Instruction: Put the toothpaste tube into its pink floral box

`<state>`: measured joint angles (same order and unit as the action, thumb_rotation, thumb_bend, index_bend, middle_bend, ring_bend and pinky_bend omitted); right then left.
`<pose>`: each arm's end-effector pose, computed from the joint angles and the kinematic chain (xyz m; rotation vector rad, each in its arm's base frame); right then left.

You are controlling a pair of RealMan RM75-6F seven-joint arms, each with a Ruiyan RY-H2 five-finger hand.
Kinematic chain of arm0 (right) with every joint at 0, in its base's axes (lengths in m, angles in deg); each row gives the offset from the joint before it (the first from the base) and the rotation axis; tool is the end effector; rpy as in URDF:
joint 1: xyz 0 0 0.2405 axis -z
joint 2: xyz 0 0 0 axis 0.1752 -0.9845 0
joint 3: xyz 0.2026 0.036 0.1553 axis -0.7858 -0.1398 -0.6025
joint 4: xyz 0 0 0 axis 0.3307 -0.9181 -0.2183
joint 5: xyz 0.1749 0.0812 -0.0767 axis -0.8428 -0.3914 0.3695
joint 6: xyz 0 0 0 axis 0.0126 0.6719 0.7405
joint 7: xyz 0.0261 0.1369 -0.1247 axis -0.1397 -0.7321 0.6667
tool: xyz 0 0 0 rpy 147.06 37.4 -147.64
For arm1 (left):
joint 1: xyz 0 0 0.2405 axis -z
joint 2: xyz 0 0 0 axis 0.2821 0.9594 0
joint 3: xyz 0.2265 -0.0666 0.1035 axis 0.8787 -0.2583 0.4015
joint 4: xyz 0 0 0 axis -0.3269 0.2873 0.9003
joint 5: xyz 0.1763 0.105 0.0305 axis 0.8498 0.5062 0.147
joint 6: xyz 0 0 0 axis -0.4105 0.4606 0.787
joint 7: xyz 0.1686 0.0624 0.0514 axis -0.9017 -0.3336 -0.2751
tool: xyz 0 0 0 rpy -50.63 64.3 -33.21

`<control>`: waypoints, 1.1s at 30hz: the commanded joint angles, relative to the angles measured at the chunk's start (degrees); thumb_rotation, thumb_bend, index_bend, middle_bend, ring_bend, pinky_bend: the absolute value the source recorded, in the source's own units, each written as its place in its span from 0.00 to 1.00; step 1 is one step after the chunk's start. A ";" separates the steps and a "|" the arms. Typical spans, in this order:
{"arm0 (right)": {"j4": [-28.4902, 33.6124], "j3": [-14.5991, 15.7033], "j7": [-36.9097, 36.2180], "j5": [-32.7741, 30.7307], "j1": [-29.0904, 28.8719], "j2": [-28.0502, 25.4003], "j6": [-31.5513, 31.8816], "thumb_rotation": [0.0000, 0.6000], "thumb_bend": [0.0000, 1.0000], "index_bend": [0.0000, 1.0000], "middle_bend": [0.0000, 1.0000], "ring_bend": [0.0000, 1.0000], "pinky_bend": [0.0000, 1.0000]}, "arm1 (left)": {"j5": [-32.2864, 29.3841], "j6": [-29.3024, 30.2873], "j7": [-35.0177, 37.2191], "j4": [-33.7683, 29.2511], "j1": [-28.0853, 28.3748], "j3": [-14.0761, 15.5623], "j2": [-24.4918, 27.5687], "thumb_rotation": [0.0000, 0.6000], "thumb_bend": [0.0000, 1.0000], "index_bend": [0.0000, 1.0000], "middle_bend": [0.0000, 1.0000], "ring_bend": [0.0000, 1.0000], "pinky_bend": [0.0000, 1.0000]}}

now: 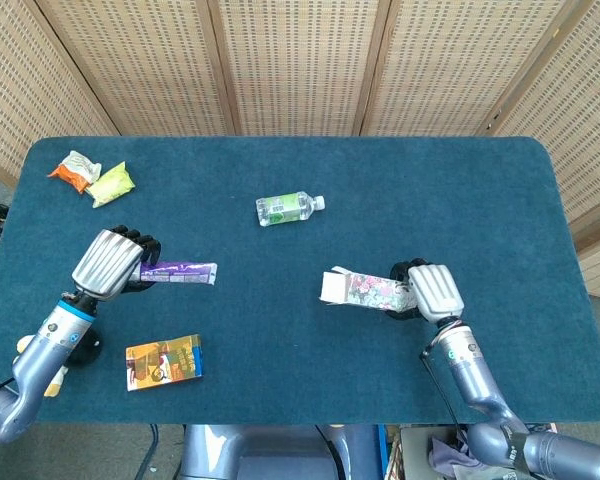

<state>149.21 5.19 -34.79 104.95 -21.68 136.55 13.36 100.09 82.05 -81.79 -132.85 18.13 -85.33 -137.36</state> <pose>-0.1982 -0.3616 0.0207 1.6166 -1.0719 0.9792 -0.1780 0.3673 0.0956 -1.8318 -0.5599 -1.0459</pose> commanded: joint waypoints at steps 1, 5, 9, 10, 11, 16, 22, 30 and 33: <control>1.43 -0.47 0.91 -0.82 -0.13 -0.28 0.05 1.00 0.00 0.56 0.48 0.37 0.48 | -0.70 -1.12 0.62 -6.20 1.24 -1.80 2.62 1.00 0.23 0.76 0.65 0.58 0.55; 2.96 -0.90 0.85 -1.71 -0.41 -0.21 -0.47 1.00 0.00 0.56 0.48 0.37 0.48 | -2.18 -2.40 0.50 -11.18 2.19 -3.21 3.77 1.00 0.23 0.76 0.65 0.58 0.55; 4.00 -1.19 0.83 -2.33 -0.77 -0.14 -1.01 1.00 0.00 0.56 0.49 0.37 0.48 | -3.39 -3.91 -1.12 -14.45 3.42 -4.28 4.07 1.00 0.23 0.76 0.65 0.58 0.55; 4.18 -1.30 0.90 -2.64 -0.85 -0.10 -1.11 1.00 0.00 0.56 0.49 0.37 0.48 | -4.10 -4.54 -1.91 -15.21 3.82 -4.59 4.11 1.00 0.23 0.76 0.65 0.58 0.55; 4.33 -1.39 1.03 -2.98 -0.93 -0.03 -1.17 1.00 0.00 0.56 0.49 0.37 0.48 | -4.97 -5.22 -2.71 -15.90 4.19 -4.89 4.16 1.00 0.23 0.76 0.65 0.58 0.55; 5.59 -1.48 1.27 -3.72 -1.21 0.15 -1.43 1.00 0.00 0.56 0.49 0.37 0.48 | -13.07 -9.78 -6.40 -20.29 6.40 -6.93 4.79 1.00 0.23 0.76 0.65 0.58 0.55; 7.41 -1.83 0.82 -4.79 -1.49 -0.01 -1.93 1.00 0.00 0.56 0.49 0.37 0.48 | -23.13 -13.14 -13.78 -24.82 9.45 -8.48 6.23 1.00 0.23 0.76 0.65 0.58 0.55; 8.82 -1.79 0.78 -4.91 -1.84 -0.05 -1.87 1.00 0.00 0.56 0.49 0.37 0.48 | -34.46 -14.46 -18.87 -29.48 13.48 -9.64 6.66 1.00 0.23 0.76 0.65 0.58 0.55; 9.09 -1.72 0.72 -4.91 -1.85 -0.09 -1.77 1.00 0.00 0.56 0.49 0.37 0.48 | -35.97 -14.11 -20.17 -30.28 14.45 -9.49 6.24 1.00 0.23 0.76 0.65 0.58 0.55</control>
<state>158.28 3.46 -34.05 100.05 -23.53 136.47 11.58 64.95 68.00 -101.18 -162.41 31.84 -94.72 -130.99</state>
